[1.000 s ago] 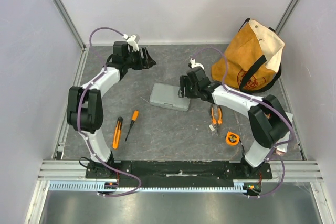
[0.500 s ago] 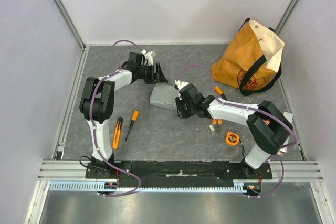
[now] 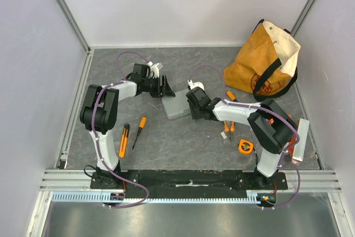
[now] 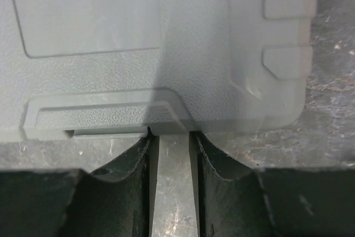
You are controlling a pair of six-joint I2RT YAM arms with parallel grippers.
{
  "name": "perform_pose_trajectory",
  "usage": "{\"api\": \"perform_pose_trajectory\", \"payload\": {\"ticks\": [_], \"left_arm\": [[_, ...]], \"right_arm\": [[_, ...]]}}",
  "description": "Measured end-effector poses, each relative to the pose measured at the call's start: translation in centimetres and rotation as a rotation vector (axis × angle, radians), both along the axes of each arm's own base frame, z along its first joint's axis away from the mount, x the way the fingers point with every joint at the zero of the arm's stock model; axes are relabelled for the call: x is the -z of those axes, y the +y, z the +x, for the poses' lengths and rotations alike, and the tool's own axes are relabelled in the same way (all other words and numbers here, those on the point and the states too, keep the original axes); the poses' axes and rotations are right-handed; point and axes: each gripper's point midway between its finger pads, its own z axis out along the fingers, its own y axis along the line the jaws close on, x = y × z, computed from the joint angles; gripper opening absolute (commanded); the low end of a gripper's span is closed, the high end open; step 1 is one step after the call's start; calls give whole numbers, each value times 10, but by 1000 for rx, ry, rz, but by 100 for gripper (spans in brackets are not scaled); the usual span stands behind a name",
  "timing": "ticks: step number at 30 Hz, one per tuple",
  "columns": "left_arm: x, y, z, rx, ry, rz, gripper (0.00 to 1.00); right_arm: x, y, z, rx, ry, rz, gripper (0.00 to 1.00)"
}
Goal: Pack the tool kit
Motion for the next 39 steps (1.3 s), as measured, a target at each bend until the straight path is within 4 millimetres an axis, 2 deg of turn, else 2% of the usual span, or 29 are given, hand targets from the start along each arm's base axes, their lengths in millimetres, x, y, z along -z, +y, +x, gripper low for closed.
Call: {"api": "perform_pose_trajectory", "payload": {"ticks": [6,15,21,24,27,32,35,39], "left_arm": [[1,10,-25,-26,-9,14,67],[-1,25,-51,-168,-13,67,67],[-5,28,-78,-201,-9,74,67],[-18,34,-73,-237,-49,92,68],[-37,40,-61,-286,-101,114,70],[-61,45,-39,-340,-160,132,71],[-62,42,-30,-344,-151,137,70],[-44,38,-20,-340,-94,154,68]], "right_arm": [[-1,-6,23,59,-13,7,41],[-2,4,60,68,-18,71,47],[-7,4,71,108,-9,140,54],[-8,0,73,146,8,178,55],[-13,-6,69,179,23,210,55],[-33,-8,63,207,26,280,54],[-46,0,61,194,26,334,52],[-53,10,59,179,45,391,49]]}}
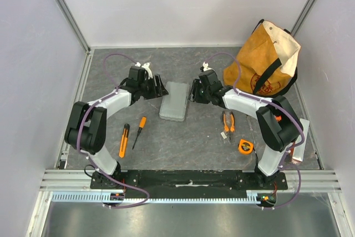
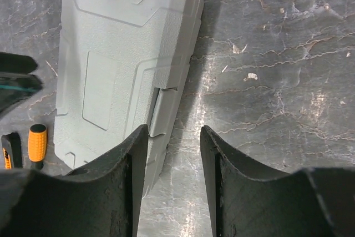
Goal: Pack the tool kit
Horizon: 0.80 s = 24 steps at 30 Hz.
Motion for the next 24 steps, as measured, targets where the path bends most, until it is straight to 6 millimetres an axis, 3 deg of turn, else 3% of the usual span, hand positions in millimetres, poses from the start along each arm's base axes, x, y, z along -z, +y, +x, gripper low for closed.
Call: {"api": "perform_pose_trajectory", "payload": {"ticks": [6,11,24], "left_arm": [[37,1,-10,3,126,26,61],[38,-1,-12,11,143,14,58],[38,-3,-13,24,160,3,56]], "right_arm": [[6,5,-3,-7,30,21,47],[20,8,-5,-17,63,24,46],[20,14,2,-18,56,32,44]]}}
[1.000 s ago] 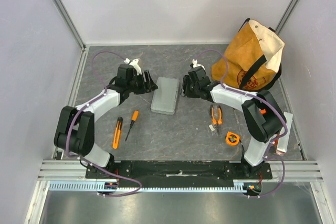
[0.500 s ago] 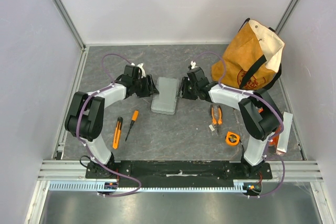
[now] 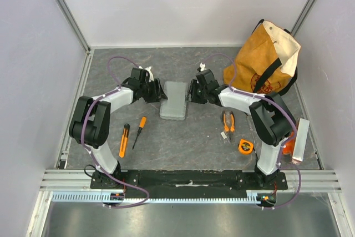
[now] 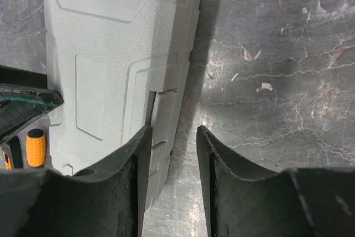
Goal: Pack the tool kit
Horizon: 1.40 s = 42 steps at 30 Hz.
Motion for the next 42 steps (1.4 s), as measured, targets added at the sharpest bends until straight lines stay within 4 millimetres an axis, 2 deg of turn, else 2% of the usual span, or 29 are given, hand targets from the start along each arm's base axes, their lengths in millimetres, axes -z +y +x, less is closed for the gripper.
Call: {"api": "perform_pose_trajectory", "payload": {"ticks": [5,12,17,27,34,36,42], "left_arm": [[1,2,2,-12,32,2,50],[0,1,2,-42,74,-11,24],[0,2,2,-45,111,-2,19],[1,-9,-1,-25,183,-12,8],[1,-17,-3,-32,219,-28,4],[1,-18,-4,-36,228,-30,4],[1,-17,-4,-43,239,-31,3]], "right_arm": [[-2,5,7,4,-41,-105,42],[-6,10,10,30,-133,-335,37],[-8,9,11,68,-186,-463,22],[-9,-1,10,154,-214,-588,0],[-9,-12,10,188,-224,-659,0],[-8,-26,8,199,-219,-727,0],[25,-84,-10,184,-87,-941,0]]}}
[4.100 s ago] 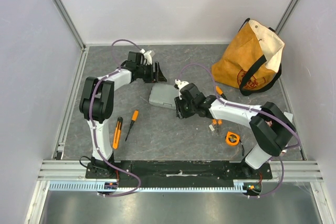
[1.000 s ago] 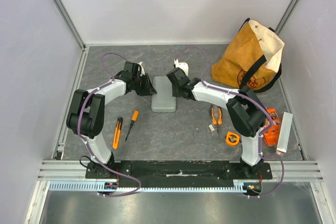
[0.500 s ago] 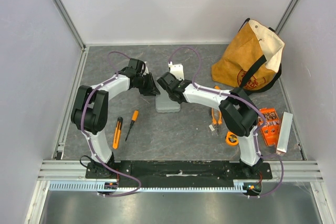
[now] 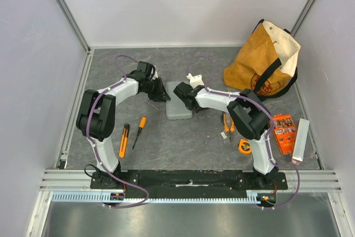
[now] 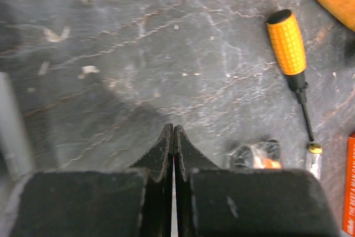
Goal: Pack the tool kit
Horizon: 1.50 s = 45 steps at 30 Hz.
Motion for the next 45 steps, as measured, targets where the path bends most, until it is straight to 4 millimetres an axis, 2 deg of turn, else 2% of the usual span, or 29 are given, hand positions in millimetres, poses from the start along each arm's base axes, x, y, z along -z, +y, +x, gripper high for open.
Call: {"api": "perform_pose_trajectory", "payload": {"ticks": [4,7,10,11,13,17,24,31,35,40,45], "left_arm": [[0,0,0,-1,2,0,6],[0,0,0,-1,4,0,15],[-1,-1,0,1,5,-2,24],[-1,-1,0,1,6,-2,25],[-1,0,0,0,8,-2,27],[-1,0,-1,0,14,0,28],[-2,0,-1,0,24,4,28],[-1,0,-2,0,27,5,29],[-1,0,-2,0,28,5,29],[-1,0,-2,0,30,6,29],[-1,0,-2,1,39,9,29]], "right_arm": [[-4,-16,-2,-3,23,-1,1],[-24,-9,4,-30,2,86,16],[-50,8,10,-70,-37,207,38],[-55,12,12,-79,-44,239,43],[-62,22,14,-108,-44,306,46],[-64,35,21,-149,-17,429,46],[-53,41,32,-168,31,554,44],[-39,56,26,-217,88,634,49],[-39,64,27,-236,90,663,45],[-27,63,28,-225,108,658,39],[-26,65,31,-223,97,666,34]]}}
